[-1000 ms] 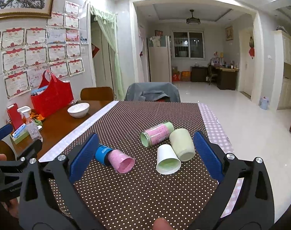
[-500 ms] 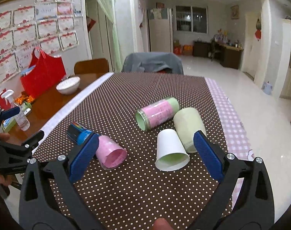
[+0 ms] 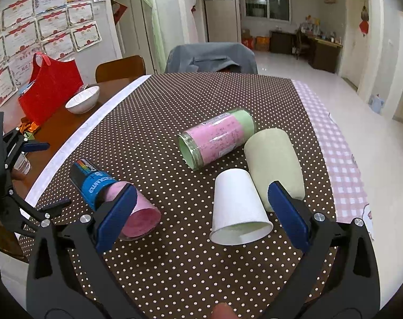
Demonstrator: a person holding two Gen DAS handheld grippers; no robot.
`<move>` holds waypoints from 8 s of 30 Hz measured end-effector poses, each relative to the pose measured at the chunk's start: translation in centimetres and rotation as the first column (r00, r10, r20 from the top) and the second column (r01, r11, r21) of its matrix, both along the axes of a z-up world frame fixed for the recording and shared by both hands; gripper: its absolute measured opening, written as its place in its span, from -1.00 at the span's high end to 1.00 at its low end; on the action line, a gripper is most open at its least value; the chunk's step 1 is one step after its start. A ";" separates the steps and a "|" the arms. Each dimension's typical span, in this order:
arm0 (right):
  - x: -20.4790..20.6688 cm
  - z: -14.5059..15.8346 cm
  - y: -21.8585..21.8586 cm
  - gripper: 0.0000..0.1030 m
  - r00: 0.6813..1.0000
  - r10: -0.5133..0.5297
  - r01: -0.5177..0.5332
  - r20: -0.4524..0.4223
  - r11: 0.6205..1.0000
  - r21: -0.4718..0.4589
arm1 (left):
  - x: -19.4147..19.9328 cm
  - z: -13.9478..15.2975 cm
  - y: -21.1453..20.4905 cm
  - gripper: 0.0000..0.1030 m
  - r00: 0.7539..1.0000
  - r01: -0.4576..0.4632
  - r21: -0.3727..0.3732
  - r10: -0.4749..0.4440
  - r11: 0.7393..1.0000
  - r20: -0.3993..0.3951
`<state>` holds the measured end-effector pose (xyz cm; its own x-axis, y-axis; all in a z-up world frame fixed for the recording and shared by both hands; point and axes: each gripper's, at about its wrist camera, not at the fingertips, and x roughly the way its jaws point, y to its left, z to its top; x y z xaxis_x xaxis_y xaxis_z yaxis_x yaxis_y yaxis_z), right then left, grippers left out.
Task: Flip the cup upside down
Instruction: 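Lift the black can with the left tool, pulling it from the pink cup, then lower the can onto the table on its side and open the left tool, then move the right tool toward the black can lying on the table, then close the right tool around the black can and lift it, then rotate the held can upright with the right tool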
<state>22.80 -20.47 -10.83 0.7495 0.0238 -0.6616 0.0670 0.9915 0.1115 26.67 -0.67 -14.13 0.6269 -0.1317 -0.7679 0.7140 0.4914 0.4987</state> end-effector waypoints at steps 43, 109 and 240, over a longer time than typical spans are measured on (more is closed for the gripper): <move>-2.2 -0.9 -2.5 -0.88 1.000 -0.014 0.016 -0.017 0.996 0.093 | 2.1 -4.5 0.6 -0.35 0.944 0.296 0.288 -0.233 0.911 -0.232; -15.8 0.6 -6.5 -0.88 0.994 -0.084 0.075 0.070 0.990 0.123 | -14.7 2.3 -8.8 -0.72 0.994 0.107 -0.234 -0.106 0.966 0.018; -4.6 -2.4 -2.5 -0.27 0.866 0.467 -0.458 -0.177 0.884 0.091 | -17.5 4.5 0.5 -0.72 0.810 -0.472 -0.627 0.586 0.619 -0.032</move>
